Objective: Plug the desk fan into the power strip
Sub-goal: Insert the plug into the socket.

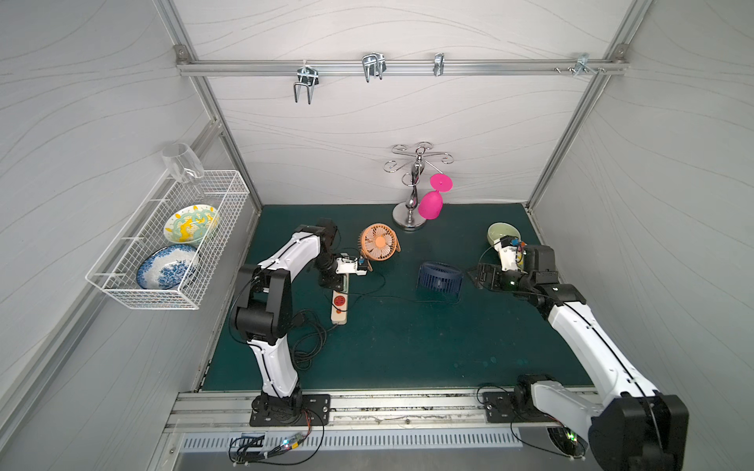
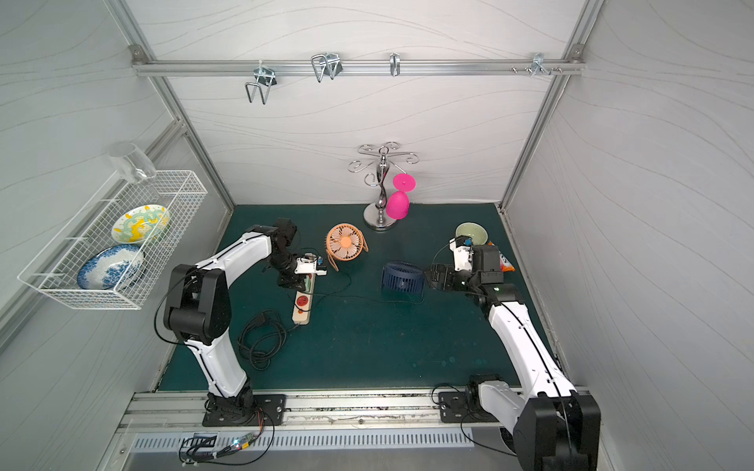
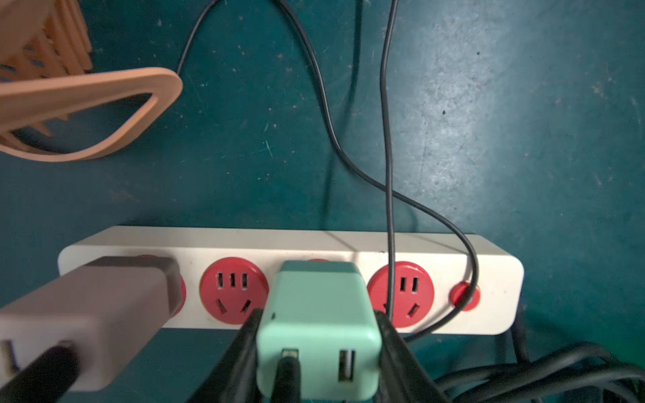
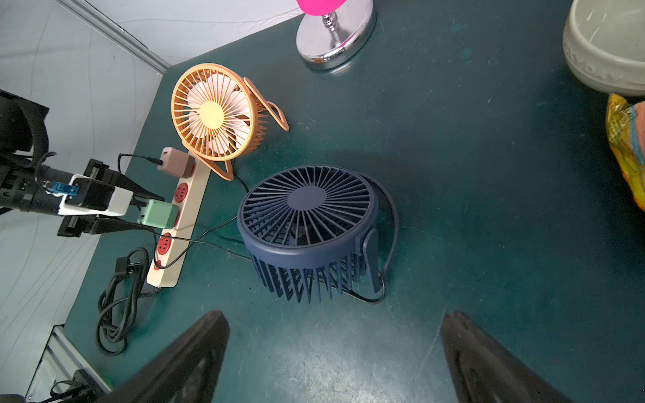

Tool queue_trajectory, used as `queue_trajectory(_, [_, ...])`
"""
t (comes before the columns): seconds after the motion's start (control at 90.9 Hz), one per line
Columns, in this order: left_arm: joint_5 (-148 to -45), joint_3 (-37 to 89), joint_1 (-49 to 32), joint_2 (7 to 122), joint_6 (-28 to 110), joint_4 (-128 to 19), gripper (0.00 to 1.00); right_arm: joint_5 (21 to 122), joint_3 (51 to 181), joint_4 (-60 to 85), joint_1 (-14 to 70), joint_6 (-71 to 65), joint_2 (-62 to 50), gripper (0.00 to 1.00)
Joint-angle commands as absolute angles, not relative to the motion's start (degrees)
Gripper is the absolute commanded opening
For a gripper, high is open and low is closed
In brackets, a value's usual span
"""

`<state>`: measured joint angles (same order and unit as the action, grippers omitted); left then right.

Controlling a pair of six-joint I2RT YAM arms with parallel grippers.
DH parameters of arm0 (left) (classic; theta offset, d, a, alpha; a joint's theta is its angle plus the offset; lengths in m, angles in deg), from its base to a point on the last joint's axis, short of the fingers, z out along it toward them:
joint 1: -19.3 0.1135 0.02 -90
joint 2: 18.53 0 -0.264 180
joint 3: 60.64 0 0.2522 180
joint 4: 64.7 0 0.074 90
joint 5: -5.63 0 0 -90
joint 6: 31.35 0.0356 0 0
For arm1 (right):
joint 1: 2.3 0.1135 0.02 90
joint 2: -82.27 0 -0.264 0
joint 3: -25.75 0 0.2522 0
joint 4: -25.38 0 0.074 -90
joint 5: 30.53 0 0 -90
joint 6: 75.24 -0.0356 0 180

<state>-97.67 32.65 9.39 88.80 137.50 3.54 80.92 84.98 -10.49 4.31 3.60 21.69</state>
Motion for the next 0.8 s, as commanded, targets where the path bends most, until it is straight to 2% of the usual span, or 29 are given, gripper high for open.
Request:
queue_trajectory(0.0, [-90.1,31.0,8.9,97.6,135.4,1.4,0.00,81.4,85.4,-11.5,4.0,3.3,21.9,0.99])
queue_trajectory(0.187, [-86.5,38.2,9.0,103.0,134.4,3.3,0.00,80.9,86.0,-11.8,3.9,3.5,21.9,0.99])
queue_trajectory(0.451, [-85.5,27.4,8.3,97.5,132.6,-4.0,0.00,81.2,84.6,-10.6,3.6,3.1,22.9,0.99])
queue_trajectory(0.792, [-85.8,32.4,7.4,97.9,130.5,-3.1,0.00,80.9,86.3,-12.1,3.6,2.8,22.8,0.99])
